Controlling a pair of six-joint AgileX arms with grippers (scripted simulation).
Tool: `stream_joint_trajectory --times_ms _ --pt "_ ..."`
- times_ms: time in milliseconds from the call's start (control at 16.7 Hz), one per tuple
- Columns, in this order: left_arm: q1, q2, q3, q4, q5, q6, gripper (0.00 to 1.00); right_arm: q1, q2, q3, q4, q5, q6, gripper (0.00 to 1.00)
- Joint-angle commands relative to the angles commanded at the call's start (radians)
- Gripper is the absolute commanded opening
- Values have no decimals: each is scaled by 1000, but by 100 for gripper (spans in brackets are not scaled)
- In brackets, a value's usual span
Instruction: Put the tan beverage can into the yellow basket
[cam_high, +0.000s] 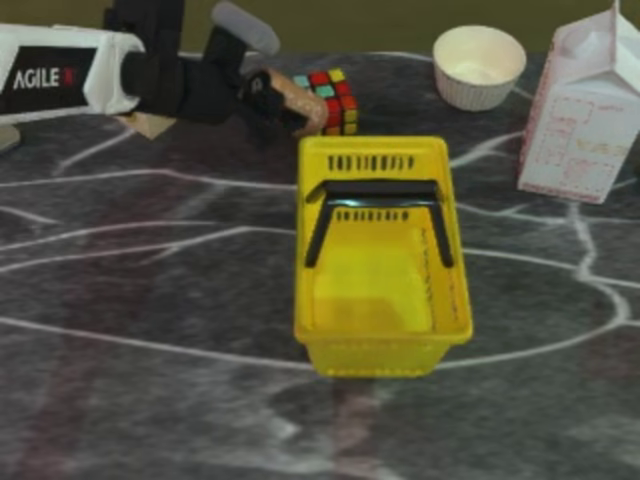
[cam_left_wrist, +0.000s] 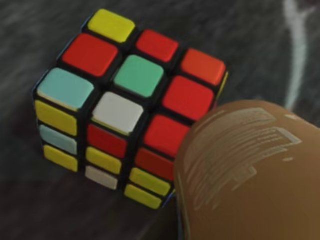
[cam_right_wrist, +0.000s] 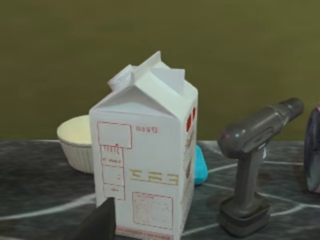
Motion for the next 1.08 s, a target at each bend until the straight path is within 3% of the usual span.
stream_joint_trajectory --times_ms 360,600,780,1080 --pt "-36 -73 -163 578 384 -187 0 0 0 0 0 0 0 100" --pt "-51 -125 -241 821 563 -271 0 0 0 0 0 0 0 100" --pt "-56 -147 -267 893 623 -297 0 0 0 0 0 0 0 100" --pt "-50 -144 -264 894 624 -296 0 0 0 0 0 0 0 100"
